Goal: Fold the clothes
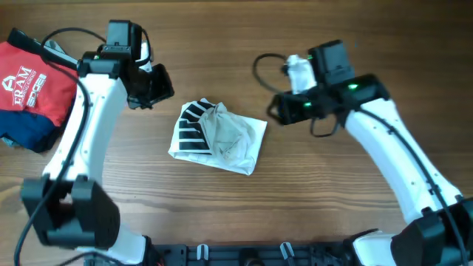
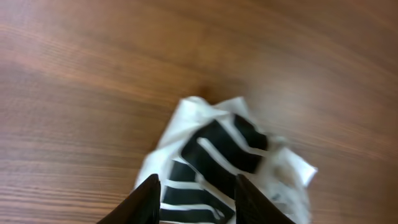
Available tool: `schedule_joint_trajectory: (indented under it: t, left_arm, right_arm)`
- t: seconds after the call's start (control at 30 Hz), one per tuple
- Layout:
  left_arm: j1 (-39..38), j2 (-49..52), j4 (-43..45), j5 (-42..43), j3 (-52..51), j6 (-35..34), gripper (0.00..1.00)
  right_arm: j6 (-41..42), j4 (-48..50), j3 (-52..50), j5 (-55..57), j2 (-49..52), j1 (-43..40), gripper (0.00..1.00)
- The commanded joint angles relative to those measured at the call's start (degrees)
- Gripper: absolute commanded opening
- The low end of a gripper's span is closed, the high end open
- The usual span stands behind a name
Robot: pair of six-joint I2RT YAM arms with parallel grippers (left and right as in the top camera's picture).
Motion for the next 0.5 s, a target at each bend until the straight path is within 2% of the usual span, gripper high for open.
schedule_joint_trajectory:
  t: [0.0, 0.07, 0.13, 0.23, 0.43, 0.47]
  left_arm:
    - [1.2, 6.6, -0.9, -0.7, 0.4, 0.9, 0.38]
    - [0.9, 9.4, -1.0, -0.7, 0.4, 0.9, 0.38]
    - [0.3, 12.3, -1.2, -0.7, 0.4, 0.9, 0.38]
    - [-0.7, 15.4, -1.2, -0.7, 0.4, 0.9, 0.38]
    - [-2.8, 18.8, -1.2, -0.7, 0.4, 0.9, 0.39]
    - [-3.1, 19.0, -1.1, -0.7, 0.3, 0.9, 0.39]
  right_arm:
    - [-1.4, 4.9, 0.4, -0.6, 5.0, 6.4, 0.64]
    - [-1.1, 8.3, 0.4, -0.5, 8.2, 8.7, 0.63]
    - [-0.1, 11.7, 0.4, 0.3, 12.1, 10.8, 0.58]
    - [6.1, 13.9, 0.4, 8.6, 16.1, 12.2, 0.47]
    - [7.3, 14.9, 0.4, 9.9, 19.0, 12.2, 0.45]
    - [7.3, 14.6, 0.4, 10.2, 19.0, 12.2, 0.42]
